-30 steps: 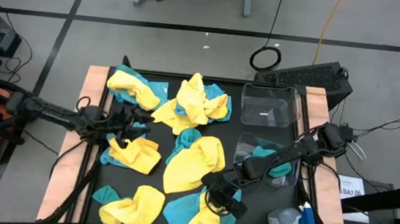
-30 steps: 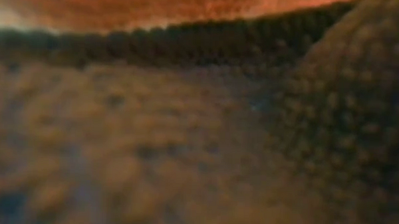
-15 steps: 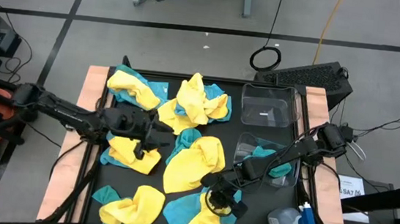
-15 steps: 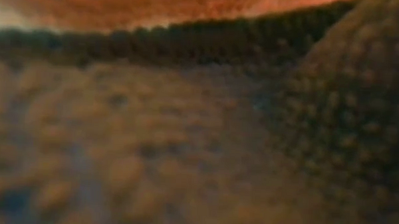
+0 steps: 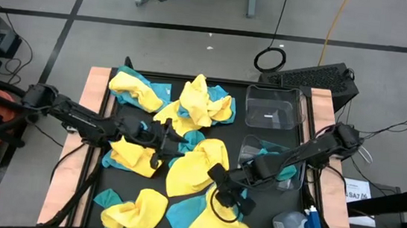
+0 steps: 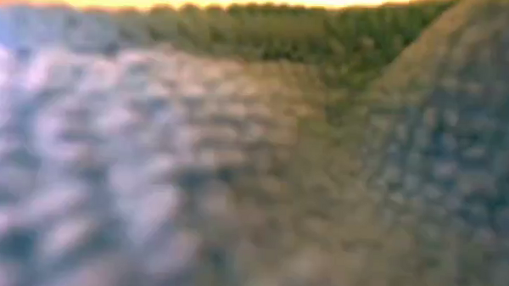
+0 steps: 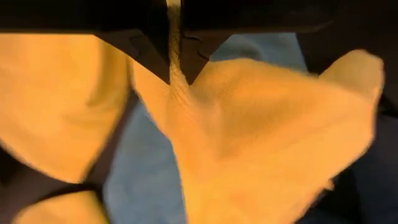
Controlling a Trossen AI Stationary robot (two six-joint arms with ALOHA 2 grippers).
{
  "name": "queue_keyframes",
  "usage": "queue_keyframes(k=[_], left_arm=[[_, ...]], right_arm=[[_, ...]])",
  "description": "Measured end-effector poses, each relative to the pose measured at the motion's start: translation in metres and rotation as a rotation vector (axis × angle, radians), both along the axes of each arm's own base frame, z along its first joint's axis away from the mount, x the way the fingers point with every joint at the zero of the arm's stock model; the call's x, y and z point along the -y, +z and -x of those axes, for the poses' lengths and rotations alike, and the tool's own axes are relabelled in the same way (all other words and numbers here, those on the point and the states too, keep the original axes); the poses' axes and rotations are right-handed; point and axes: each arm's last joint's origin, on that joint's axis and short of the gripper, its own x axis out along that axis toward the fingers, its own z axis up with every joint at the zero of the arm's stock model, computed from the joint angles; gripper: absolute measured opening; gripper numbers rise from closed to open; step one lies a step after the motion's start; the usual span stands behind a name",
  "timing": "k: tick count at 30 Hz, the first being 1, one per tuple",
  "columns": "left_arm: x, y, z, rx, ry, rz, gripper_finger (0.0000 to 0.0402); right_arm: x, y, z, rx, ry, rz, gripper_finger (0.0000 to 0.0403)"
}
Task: Sort microfiber towel by color & place in baskets
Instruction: Put the yellow microfiber cloth into the top transparent bin
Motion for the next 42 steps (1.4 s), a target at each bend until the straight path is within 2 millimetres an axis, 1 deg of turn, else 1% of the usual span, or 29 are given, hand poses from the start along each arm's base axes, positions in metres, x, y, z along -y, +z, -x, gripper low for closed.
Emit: queue_keyframes(k=[4,6,13,18,25,30,33,37,42], left_arm=[[0.001,-0.004,-0.006,-0.024,0.000,0.001,0.0251],[0.002,-0.005,-0.011,-0.028,0.000,-0.001,0.0251],[0.004,-0.009,-0.028,-0.056,-0.001,-0.032,0.0251],[0.007,-0.005,-0.045,-0.048,-0.005,-0.054,0.0251],[0.010,-0.004,-0.067,-0.045,-0.005,-0.091,0.0251],[0.011,-0.005,-0.078,-0.048,-0.004,-0.109,0.0251],[0.011,-0.007,-0.081,-0.056,-0.004,-0.110,0.0251],[0.011,-0.008,-0.082,-0.058,-0.004,-0.109,0.0251],[0.011,-0.008,-0.082,-0.057,-0.003,-0.108,0.0251]], right_arm=[[0.008,0.023,0.010,0.017,-0.045,0.072,0.0001],[0.013,0.036,0.016,0.053,-0.068,0.089,0.0001],[0.034,0.079,0.052,0.164,-0.209,0.171,0.0000],[0.055,0.108,0.081,0.277,-0.378,0.268,0.0000],[0.087,0.141,0.121,0.453,-0.636,0.433,0.0000],[0.112,0.159,0.145,0.568,-0.855,0.571,0.0000],[0.127,0.168,0.158,0.610,-0.980,0.675,0.0000],[0.146,0.177,0.175,0.631,-1.126,0.784,0.0000],[0.166,0.182,0.192,0.615,-1.258,0.836,0.0000]])
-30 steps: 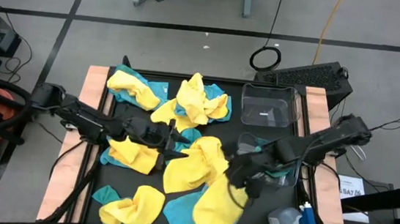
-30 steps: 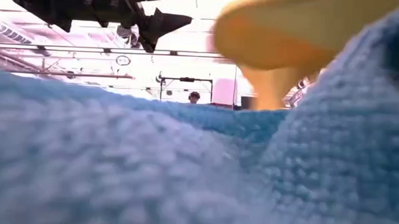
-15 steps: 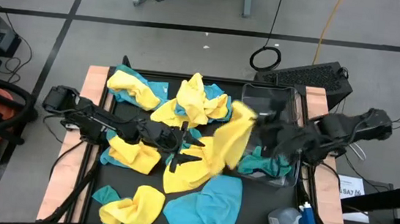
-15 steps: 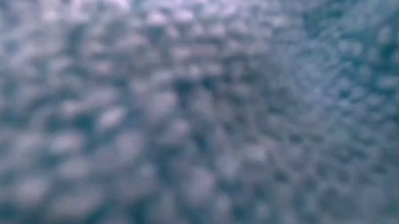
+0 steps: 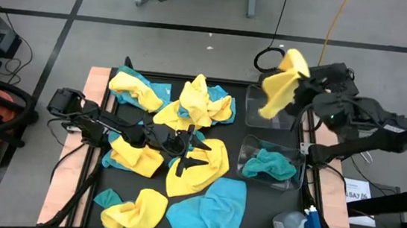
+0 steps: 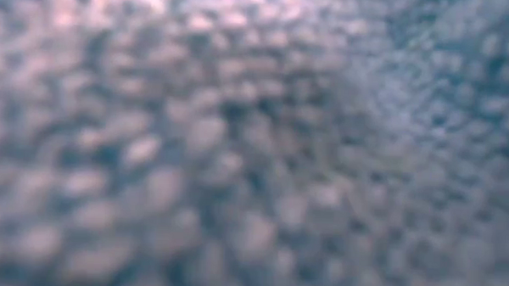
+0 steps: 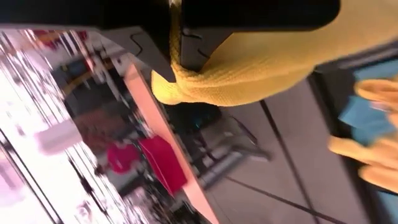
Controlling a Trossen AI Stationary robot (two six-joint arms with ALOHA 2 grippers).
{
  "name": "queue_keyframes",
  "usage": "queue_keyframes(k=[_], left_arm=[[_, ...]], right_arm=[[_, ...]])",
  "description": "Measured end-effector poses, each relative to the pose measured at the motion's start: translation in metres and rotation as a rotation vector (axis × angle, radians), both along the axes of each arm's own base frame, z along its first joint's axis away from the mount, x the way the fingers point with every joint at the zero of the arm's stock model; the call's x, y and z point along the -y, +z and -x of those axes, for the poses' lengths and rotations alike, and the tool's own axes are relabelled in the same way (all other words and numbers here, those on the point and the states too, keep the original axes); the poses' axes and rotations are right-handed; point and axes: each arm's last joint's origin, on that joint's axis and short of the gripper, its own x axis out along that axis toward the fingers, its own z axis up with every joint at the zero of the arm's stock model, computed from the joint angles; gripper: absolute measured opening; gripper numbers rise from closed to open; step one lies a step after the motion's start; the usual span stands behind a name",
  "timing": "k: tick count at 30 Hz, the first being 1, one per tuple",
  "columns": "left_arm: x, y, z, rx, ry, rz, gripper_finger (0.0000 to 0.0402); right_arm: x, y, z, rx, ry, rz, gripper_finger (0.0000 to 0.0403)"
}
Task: Sort microfiber towel by color & place in baskets
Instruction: Put the yellow microfiber cloth into the top transparent bin
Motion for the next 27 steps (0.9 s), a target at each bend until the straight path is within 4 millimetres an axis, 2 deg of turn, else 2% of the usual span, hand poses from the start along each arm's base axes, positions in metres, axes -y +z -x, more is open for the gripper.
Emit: queue_keyframes(k=[4,9,14,21,27], left_arm=[[0.000,0.000,0.000,0.003,0.004,0.001,0.0251],[0.000,0.000,0.000,0.003,0.004,0.001,0.0251],[0.000,0.000,0.000,0.003,0.005,0.001,0.0251],[0.000,0.000,0.000,0.003,0.005,0.001,0.0251],[0.001,0.000,0.000,-0.002,0.000,0.004,0.0251]], right_arm=[[0.011,-0.002,0.007,-0.021,-0.045,-0.031,0.0000],[0.023,-0.012,0.004,-0.030,-0.032,-0.173,0.0000],[0.036,-0.025,-0.005,-0.095,-0.109,-0.263,0.0000],[0.060,-0.039,-0.022,-0.176,-0.231,-0.300,0.0000],[0.082,-0.054,-0.037,-0.214,-0.235,-0.435,0.0000]])
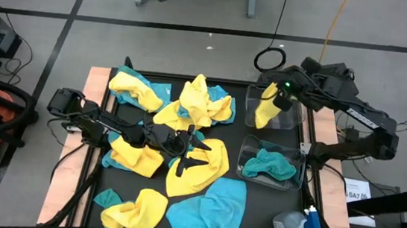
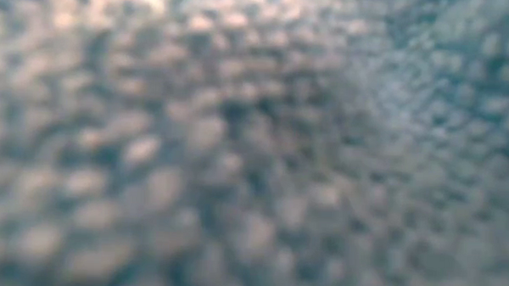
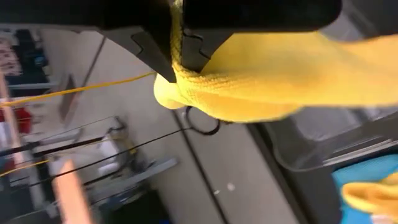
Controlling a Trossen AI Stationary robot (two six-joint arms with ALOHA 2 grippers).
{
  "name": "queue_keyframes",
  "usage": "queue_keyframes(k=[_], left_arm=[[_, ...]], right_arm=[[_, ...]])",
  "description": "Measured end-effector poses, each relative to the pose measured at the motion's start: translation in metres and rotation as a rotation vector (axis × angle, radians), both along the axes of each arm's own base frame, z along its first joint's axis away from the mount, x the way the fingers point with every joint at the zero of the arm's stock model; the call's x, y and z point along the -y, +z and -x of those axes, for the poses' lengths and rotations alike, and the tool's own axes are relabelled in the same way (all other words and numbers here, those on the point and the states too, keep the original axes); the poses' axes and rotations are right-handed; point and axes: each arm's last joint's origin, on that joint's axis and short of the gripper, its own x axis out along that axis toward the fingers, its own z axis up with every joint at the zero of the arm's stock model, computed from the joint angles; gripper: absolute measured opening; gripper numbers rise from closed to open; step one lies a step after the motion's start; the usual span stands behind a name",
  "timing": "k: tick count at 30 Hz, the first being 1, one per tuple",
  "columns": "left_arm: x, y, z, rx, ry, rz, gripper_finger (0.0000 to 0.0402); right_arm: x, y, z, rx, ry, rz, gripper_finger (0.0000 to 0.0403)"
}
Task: Sort microfiber towel by color & place in baskets
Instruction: Put the yellow microfiber cloth into the top transparent bin
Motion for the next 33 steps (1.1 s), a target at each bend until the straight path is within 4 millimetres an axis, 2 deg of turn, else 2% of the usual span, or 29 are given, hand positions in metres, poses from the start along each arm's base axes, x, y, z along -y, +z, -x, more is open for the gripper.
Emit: queue_keyframes(k=[8,17,27,33], left_arm=[[0.002,-0.002,0.001,-0.026,-0.005,0.003,0.0251],[0.002,-0.006,0.001,-0.064,-0.004,0.006,0.0251],[0.002,-0.006,0.001,-0.067,-0.004,0.004,0.0251],[0.002,-0.008,0.001,-0.084,-0.003,0.002,0.0251]], right_arm=[[0.027,-0.023,-0.016,-0.039,-0.031,-0.162,0.0000],[0.052,-0.068,-0.024,-0.133,-0.081,-0.341,0.0000],[0.067,-0.117,-0.031,-0.233,-0.117,-0.479,0.0019],[0.069,-0.136,-0.034,-0.225,-0.098,-0.573,0.0029]])
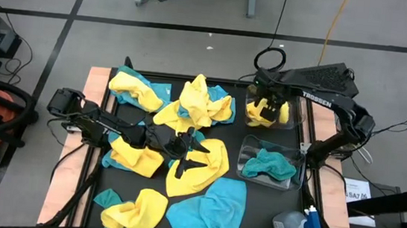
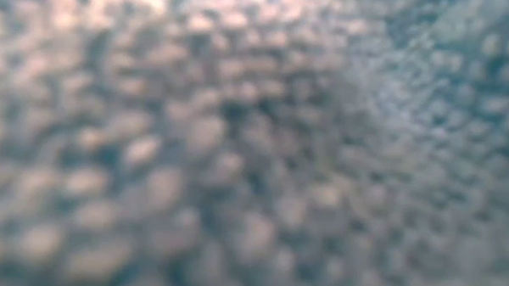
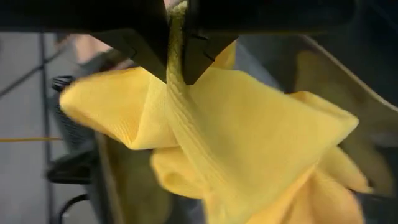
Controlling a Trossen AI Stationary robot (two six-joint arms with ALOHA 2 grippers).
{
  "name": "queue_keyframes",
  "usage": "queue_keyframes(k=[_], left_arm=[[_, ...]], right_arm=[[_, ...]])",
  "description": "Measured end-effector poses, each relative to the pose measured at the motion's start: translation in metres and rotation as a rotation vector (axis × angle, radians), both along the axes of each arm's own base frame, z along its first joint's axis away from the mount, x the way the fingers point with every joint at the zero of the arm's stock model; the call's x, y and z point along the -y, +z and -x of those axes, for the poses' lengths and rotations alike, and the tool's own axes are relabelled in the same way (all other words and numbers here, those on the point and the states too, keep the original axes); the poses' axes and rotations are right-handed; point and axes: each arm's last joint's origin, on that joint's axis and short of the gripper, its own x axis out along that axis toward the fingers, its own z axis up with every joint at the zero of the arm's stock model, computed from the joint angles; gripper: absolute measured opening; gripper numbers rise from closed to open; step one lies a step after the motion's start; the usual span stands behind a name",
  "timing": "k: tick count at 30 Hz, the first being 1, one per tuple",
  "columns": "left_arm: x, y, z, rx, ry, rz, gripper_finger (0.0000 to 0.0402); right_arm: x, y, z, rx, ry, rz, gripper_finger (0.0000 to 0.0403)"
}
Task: Sort microfiber towel by color & place in baskets
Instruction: Put the yellow microfiber cloth into the top transparent bin
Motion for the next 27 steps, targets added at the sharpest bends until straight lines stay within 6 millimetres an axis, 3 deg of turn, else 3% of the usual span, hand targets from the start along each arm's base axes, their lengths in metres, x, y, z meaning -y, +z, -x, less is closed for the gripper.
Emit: queue_keyframes(k=[7,20,27], left_arm=[[-0.0003,-0.0018,0.0002,-0.019,0.010,-0.005,0.0251],[-0.0008,-0.0028,0.0003,-0.028,0.026,-0.009,0.0251],[-0.0008,-0.0027,0.0003,-0.028,0.026,-0.008,0.0251]], right_arm=[[-0.0014,-0.0070,0.0008,0.003,0.007,-0.019,0.0069],[-0.0015,-0.0069,0.0010,0.003,0.006,-0.019,0.0198],[-0.0040,0.0000,0.0040,0.025,0.005,-0.002,0.0233]])
